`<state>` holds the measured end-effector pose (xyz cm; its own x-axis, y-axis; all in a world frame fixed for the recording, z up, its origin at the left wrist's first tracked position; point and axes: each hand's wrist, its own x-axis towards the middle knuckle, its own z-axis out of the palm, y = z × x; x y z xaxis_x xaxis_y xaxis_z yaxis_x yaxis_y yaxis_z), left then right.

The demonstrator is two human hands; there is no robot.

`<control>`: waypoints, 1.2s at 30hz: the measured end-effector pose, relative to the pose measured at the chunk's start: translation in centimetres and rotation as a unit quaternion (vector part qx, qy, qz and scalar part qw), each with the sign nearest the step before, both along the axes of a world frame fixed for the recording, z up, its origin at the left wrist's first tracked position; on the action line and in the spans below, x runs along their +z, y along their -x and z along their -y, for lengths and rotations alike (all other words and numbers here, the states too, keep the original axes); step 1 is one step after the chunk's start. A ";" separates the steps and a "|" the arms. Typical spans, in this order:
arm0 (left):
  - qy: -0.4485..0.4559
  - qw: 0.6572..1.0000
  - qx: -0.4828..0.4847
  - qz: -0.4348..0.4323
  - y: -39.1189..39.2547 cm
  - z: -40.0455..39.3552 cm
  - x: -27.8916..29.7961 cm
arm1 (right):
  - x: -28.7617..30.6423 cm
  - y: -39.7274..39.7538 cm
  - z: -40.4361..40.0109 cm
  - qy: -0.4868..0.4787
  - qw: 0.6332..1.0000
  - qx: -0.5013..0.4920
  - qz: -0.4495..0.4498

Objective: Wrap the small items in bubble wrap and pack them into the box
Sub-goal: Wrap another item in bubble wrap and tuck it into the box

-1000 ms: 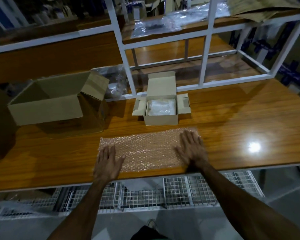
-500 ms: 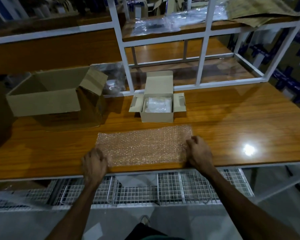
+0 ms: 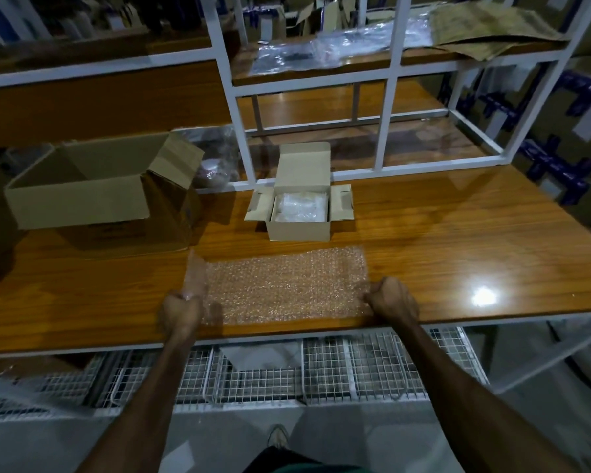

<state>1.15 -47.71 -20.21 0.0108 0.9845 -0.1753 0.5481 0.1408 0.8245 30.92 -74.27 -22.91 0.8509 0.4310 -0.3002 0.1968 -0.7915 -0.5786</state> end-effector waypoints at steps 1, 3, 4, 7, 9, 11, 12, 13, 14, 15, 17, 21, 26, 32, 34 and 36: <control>-0.022 0.999 -0.012 0.038 -1.0 1.0 0.7 | -0.1 0.0 0.0 0.001 1.000 -0.002 0.003; -0.060 0.993 -0.059 0.085 -3.4 3.0 1.4 | -0.4 -0.2 -0.1 -0.003 1.000 -0.007 0.011; -0.070 0.989 -0.087 0.099 -4.6 3.8 1.4 | -0.5 -0.3 0.0 -0.004 1.000 -0.007 0.012; -0.090 0.976 -0.175 0.093 -9.0 6.7 1.2 | -0.5 -0.4 0.1 -0.007 1.000 -0.003 0.008; -0.108 0.959 -0.254 0.061 -11.8 9.1 0.8 | -0.8 -0.5 0.0 -0.003 1.000 -0.007 0.021; -0.114 0.942 -0.315 0.016 -14.2 11.2 0.2 | -1.1 -0.7 -0.1 0.008 0.999 -0.012 0.042; -0.119 0.933 -0.339 -0.005 -15.0 12.1 -0.1 | -1.2 -0.7 0.0 0.009 0.999 -0.011 0.046; -0.126 0.924 -0.361 -0.019 -15.8 12.9 -0.5 | -1.1 -0.7 0.1 0.005 0.999 -0.005 0.045; -0.131 0.914 -0.383 -0.032 -16.3 13.6 -0.7 | -1.0 -0.7 0.2 -0.001 0.999 0.002 0.040; -0.132 0.902 -0.409 -0.043 -16.8 14.0 -1.3 | -0.9 -0.6 0.3 -0.006 0.999 0.008 0.039; -0.124 0.874 -0.464 -0.076 -17.3 14.6 -2.0 | -0.9 -0.5 0.4 -0.012 0.999 0.011 0.047; -0.128 0.837 -0.515 -0.129 -17.4 14.4 -3.1 | -1.1 -0.6 0.6 -0.022 0.998 0.008 0.056; -0.284 0.844 -0.436 -0.129 -16.6 12.5 -2.2 | -0.7 -0.7 0.7 -0.035 0.998 0.006 0.048; -0.250 0.821 -0.448 -0.249 -15.6 9.5 -3.9 | -0.1 1.7 -2.1 -0.130 0.964 0.071 0.221; -0.193 0.805 -0.478 -0.294 -15.1 9.2 -5.3 | 0.5 3.2 -4.8 -0.145 0.952 0.135 0.232; -0.196 0.785 -0.495 -0.316 -14.5 8.9 -6.2 | 0.7 4.8 -7.4 -0.150 0.951 0.184 0.198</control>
<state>15.66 -56.66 -26.46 0.8375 0.5286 -0.1386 0.5464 -0.8090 0.2167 26.11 -66.84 -22.19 0.6459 0.7378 0.1963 0.6784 -0.4367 -0.5908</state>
